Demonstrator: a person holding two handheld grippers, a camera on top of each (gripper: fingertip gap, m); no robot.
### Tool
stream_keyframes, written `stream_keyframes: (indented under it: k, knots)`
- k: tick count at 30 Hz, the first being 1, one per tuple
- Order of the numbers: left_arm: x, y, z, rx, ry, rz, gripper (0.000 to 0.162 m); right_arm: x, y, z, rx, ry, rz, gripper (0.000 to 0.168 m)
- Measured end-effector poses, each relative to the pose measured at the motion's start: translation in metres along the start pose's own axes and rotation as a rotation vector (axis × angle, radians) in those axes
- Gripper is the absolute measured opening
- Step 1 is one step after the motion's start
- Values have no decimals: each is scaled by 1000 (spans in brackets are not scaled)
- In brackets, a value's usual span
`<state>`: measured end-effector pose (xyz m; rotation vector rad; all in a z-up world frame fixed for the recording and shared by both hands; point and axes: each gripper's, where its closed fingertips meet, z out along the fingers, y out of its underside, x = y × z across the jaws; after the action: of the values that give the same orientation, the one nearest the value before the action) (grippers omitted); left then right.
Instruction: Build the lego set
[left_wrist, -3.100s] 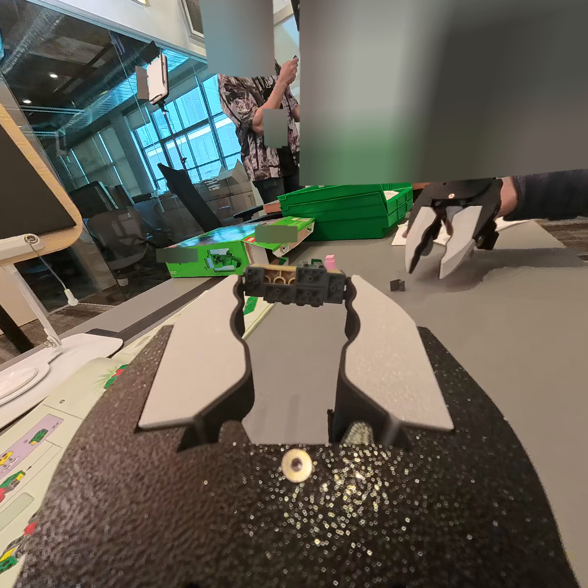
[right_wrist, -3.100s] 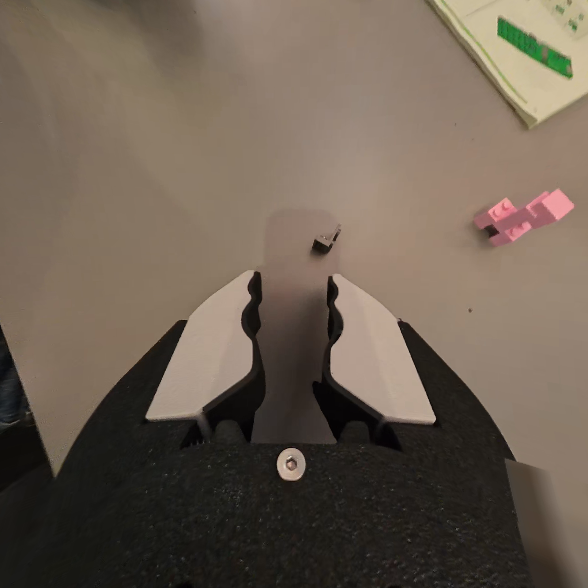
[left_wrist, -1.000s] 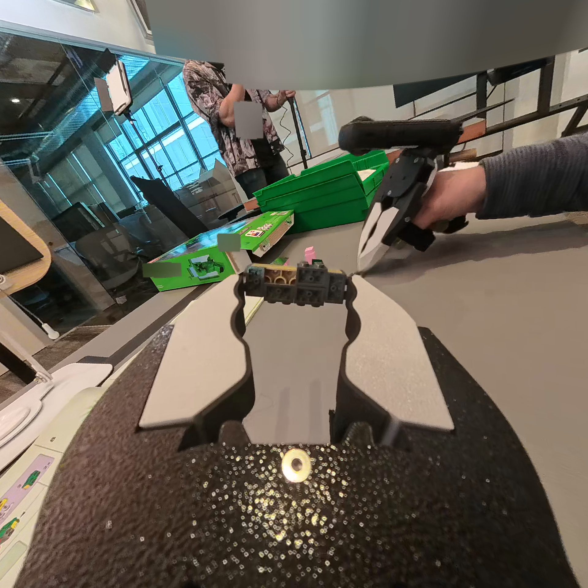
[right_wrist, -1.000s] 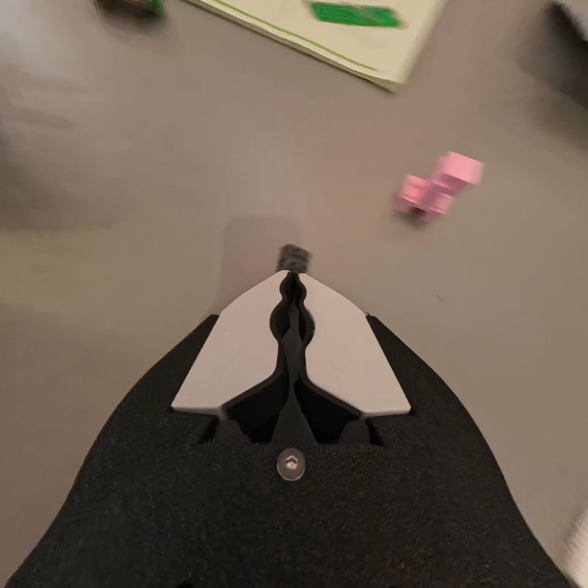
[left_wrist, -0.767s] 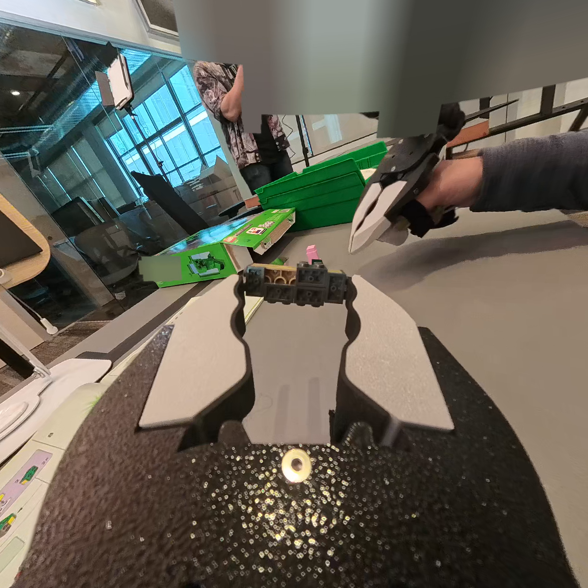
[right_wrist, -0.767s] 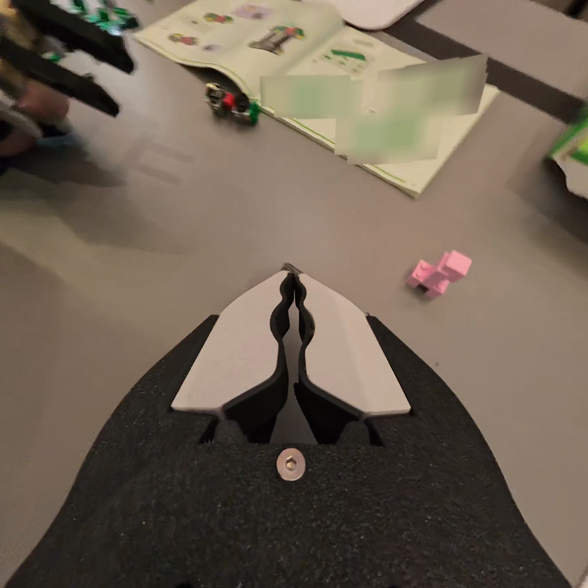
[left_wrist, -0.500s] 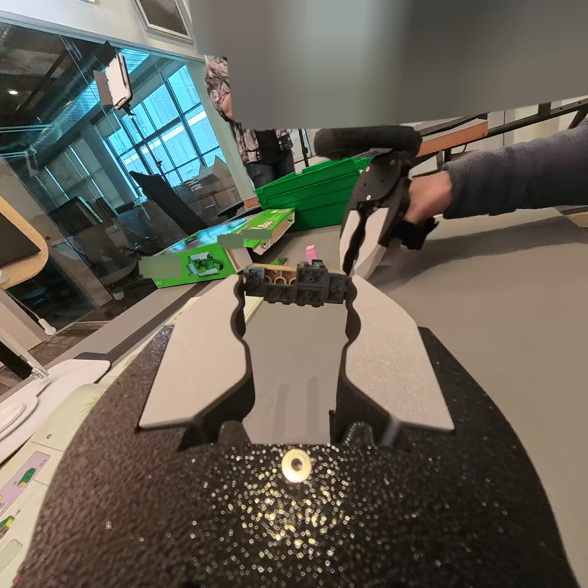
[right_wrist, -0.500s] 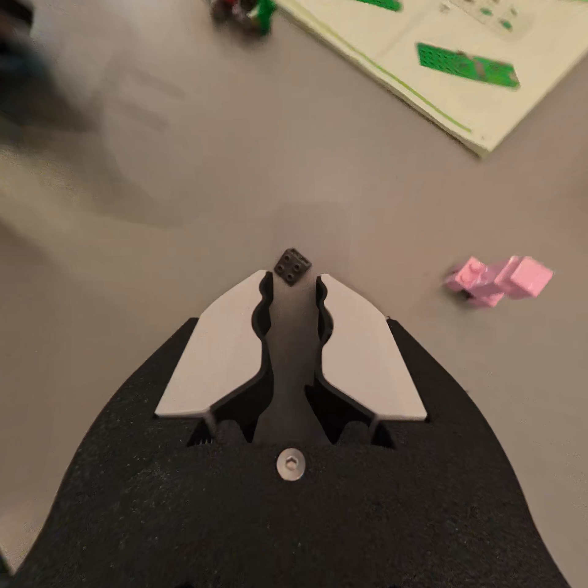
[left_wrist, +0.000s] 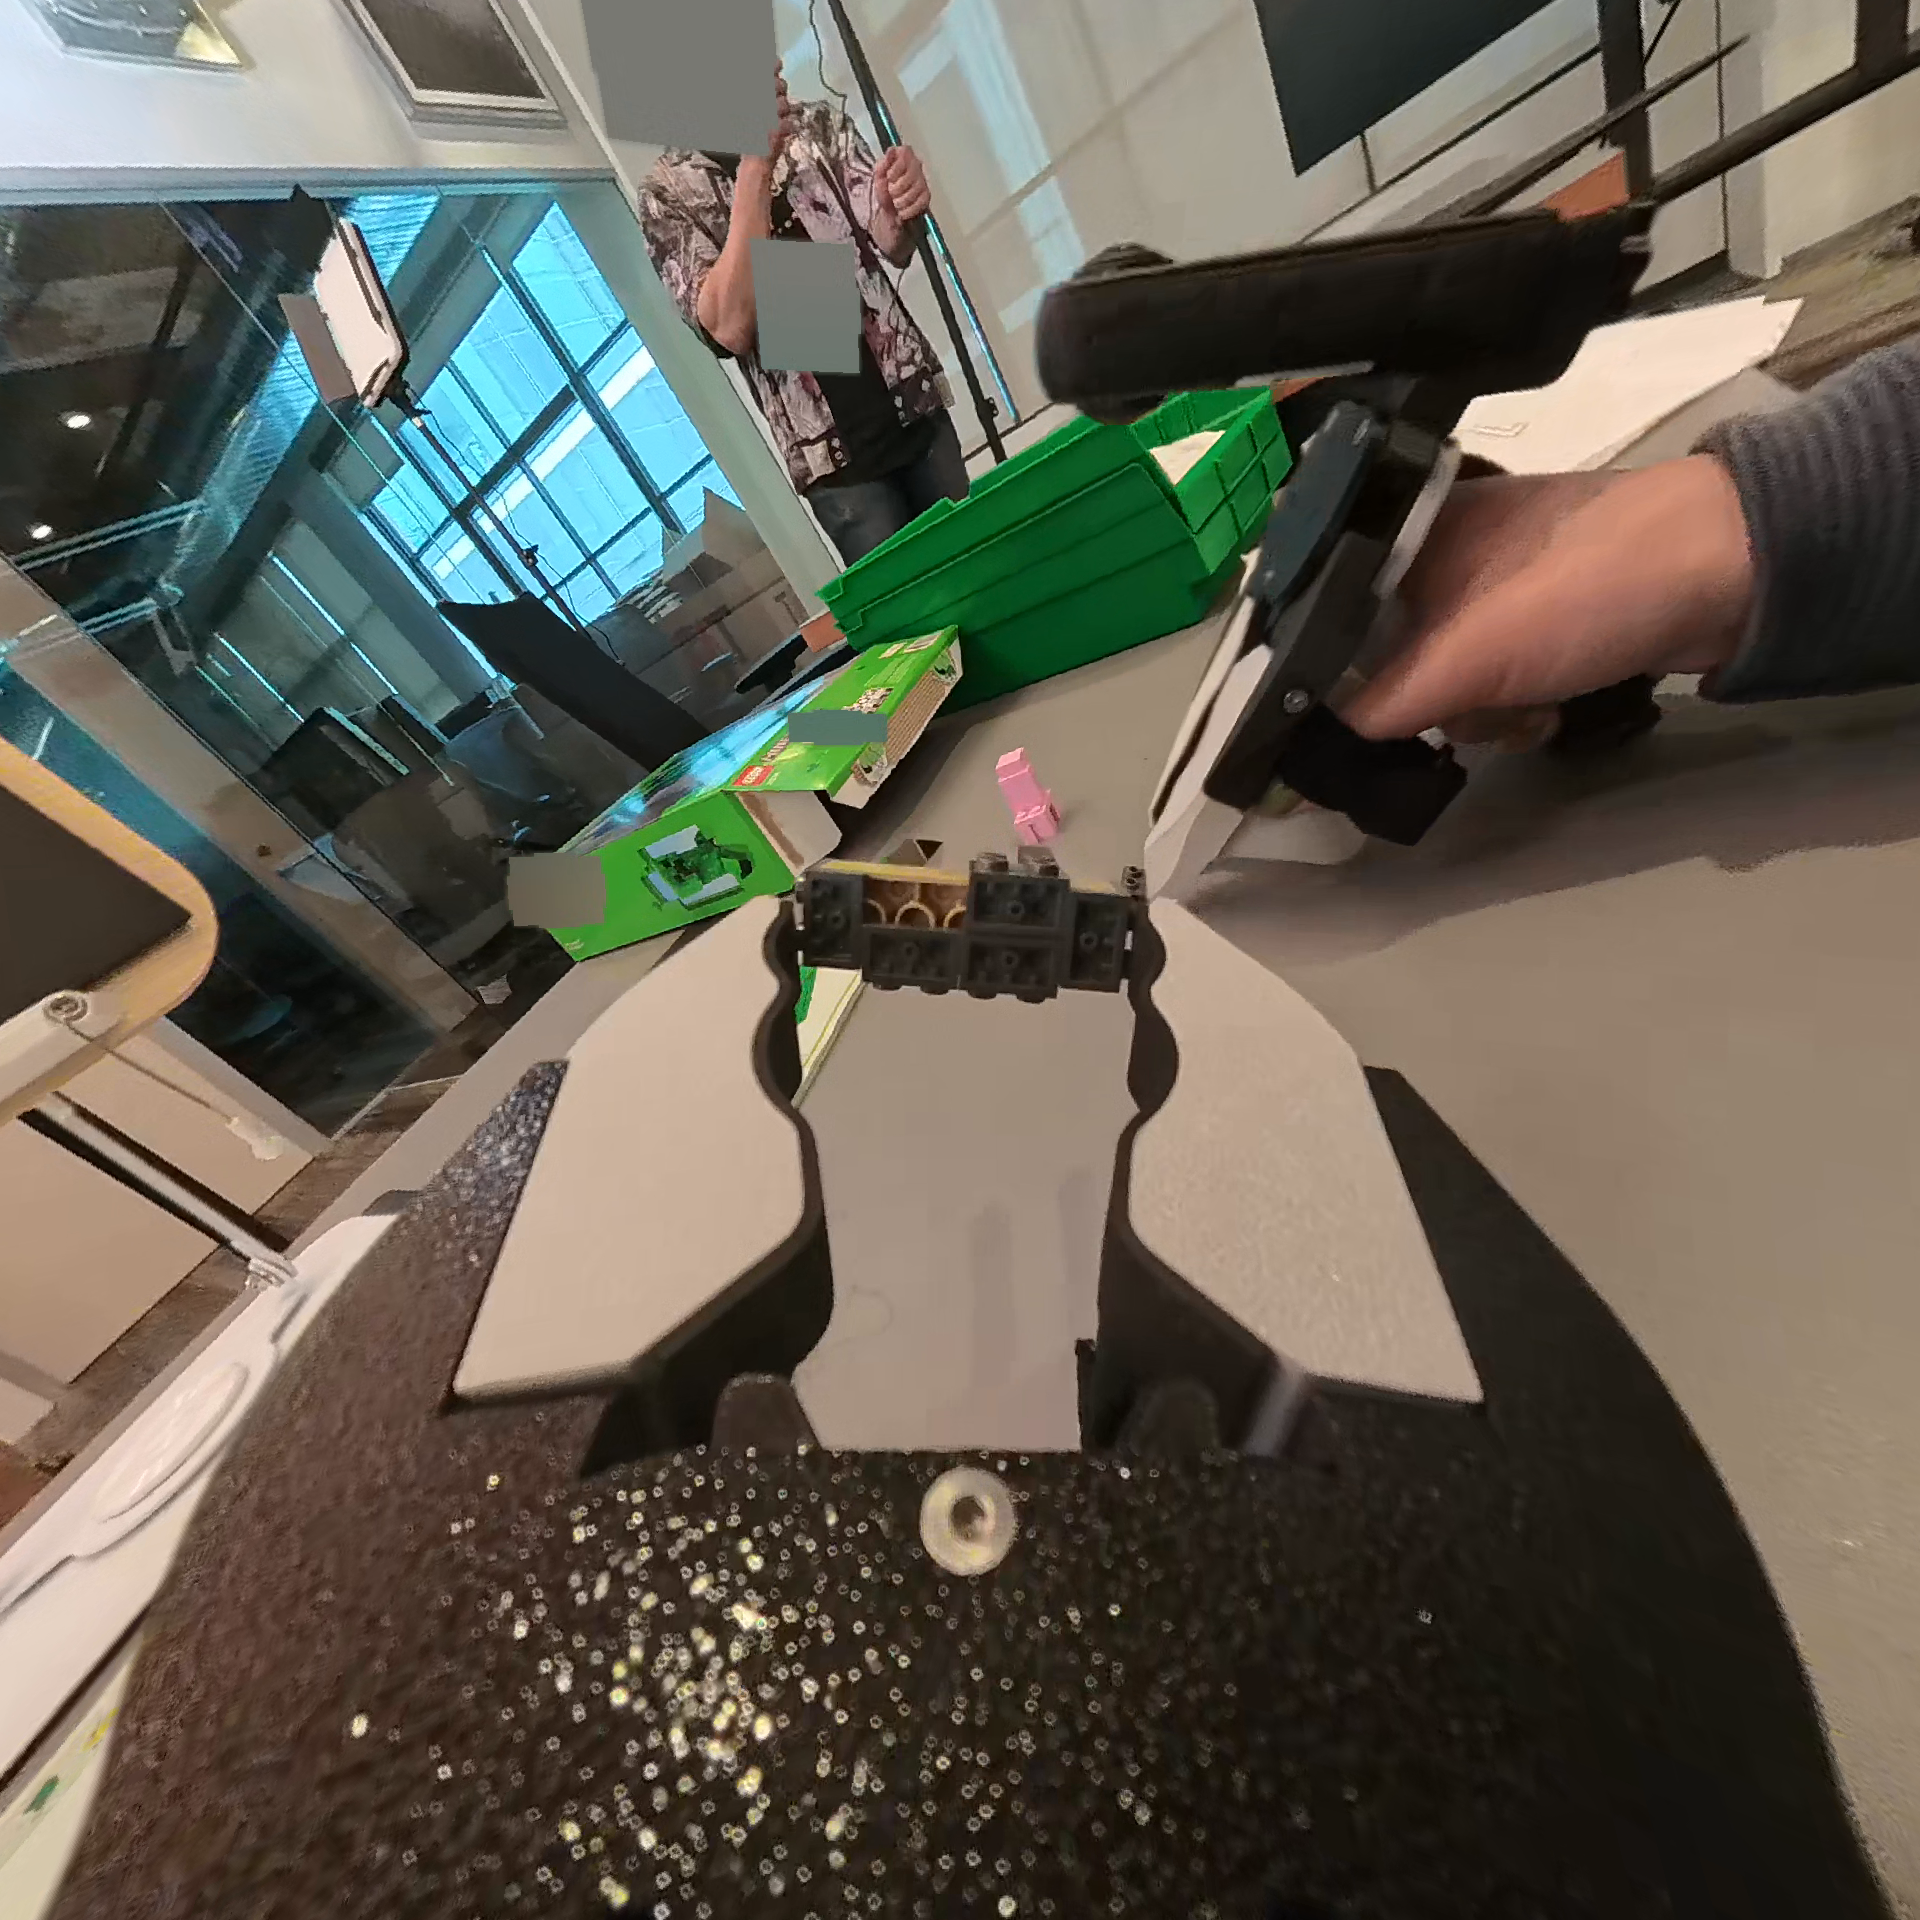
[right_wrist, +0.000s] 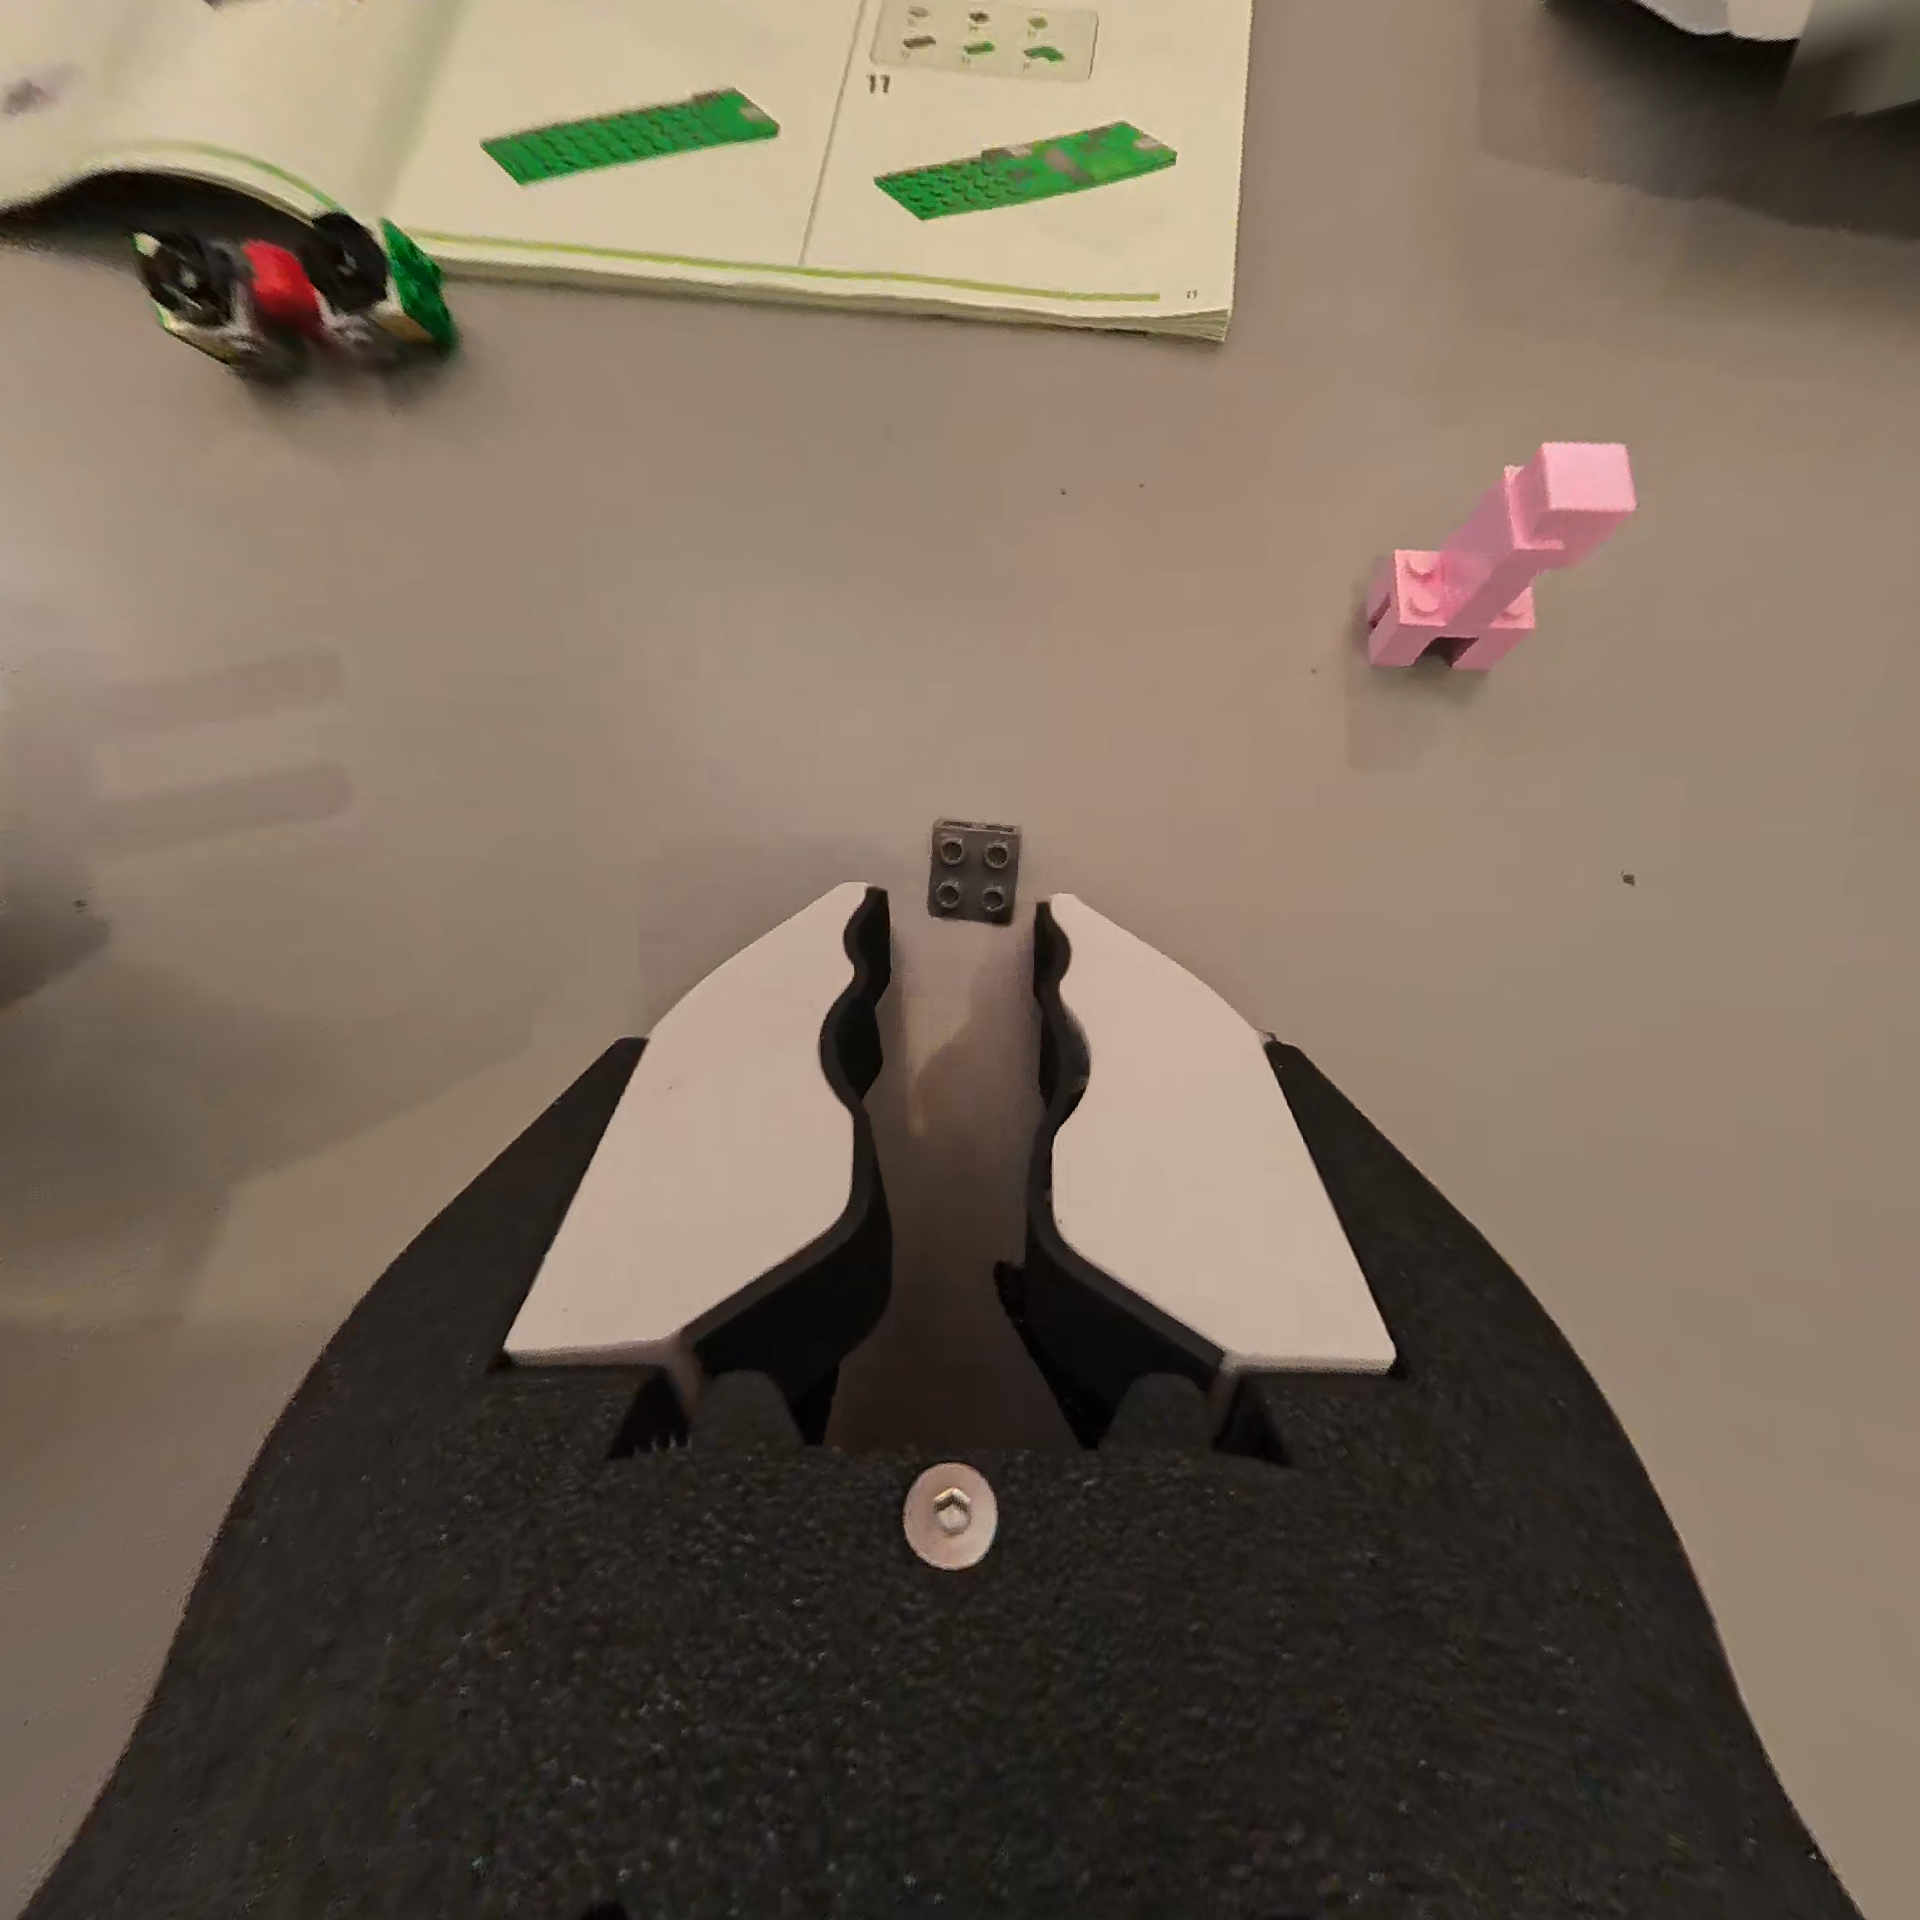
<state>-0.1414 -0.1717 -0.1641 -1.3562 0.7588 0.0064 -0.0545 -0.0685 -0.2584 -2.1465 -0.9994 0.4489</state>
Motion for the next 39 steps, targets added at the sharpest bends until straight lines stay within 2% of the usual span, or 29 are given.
stream_keyframes:
  k: [3, 7, 14, 29, 35, 39]
  knots:
    - [1, 1, 1, -6, 4, 7, 61, 0, 0, 1, -12, 22, 39, 31]
    - [-1, 1, 0, 0, 4, -18, 61, 3, 1, 2, -22, 55, 40, 25]
    - [-2, 0, -1, 16, 25, -79, 61, 3, -1, 4, -27, 65, 68, 30]
    - [-3, 4, 0, 3, 40, -123, 61, 4, -2, 5, -28, 74, 25, 16]
    - [-10, 9, 1, -4, 50, -218, 61, -5, -8, 6, 34, -22, -90, 15]
    - [-18, 12, 1, 4, 56, -294, 61, -17, -34, -1, 231, -91, -328, 16]
